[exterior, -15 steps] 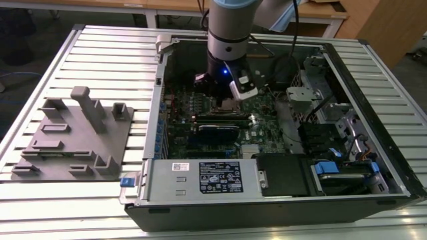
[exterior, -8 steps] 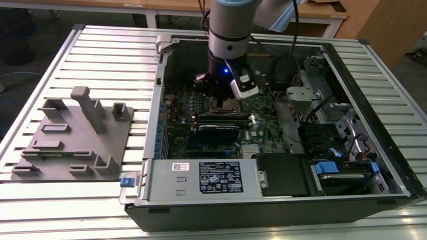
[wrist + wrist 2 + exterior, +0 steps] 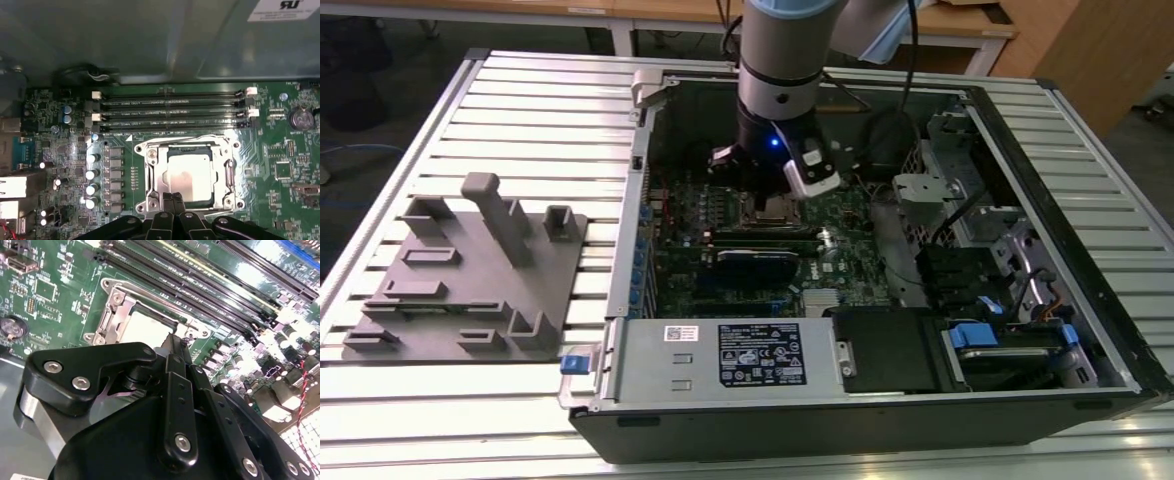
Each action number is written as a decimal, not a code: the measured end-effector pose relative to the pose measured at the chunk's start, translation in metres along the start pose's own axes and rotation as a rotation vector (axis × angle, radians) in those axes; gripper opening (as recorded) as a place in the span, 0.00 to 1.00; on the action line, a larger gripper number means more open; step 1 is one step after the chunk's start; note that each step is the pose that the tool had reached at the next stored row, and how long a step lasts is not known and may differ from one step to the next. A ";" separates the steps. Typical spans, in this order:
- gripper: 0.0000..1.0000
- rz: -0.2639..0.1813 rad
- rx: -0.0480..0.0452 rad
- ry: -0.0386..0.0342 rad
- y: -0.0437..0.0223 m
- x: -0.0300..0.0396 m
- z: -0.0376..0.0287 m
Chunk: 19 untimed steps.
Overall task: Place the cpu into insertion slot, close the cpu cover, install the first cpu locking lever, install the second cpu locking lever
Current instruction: 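Install the second cpu locking lever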
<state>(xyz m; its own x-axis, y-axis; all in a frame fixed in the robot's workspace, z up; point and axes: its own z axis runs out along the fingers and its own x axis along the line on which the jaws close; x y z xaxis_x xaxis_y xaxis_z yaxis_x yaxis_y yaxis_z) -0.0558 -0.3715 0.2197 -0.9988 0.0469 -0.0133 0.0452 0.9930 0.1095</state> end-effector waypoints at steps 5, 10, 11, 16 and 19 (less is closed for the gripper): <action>0.10 -0.007 -0.0004 0.0009 0.0007 -0.0111 0.0011; 0.10 -0.015 -0.0129 0.0024 0.0011 -0.0159 0.0016; 0.10 -0.018 -0.0207 0.0029 0.0011 -0.0159 0.0016; 0.10 -0.020 -0.0146 0.0029 0.0020 -0.0158 0.0017; 0.10 -0.020 0.0091 0.0021 0.0083 -0.0155 0.0024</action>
<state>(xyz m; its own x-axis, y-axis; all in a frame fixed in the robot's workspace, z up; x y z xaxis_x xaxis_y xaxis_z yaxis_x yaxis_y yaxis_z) -0.0398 -0.3638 0.2184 -0.9996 0.0266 -0.0133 0.0251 0.9947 0.1002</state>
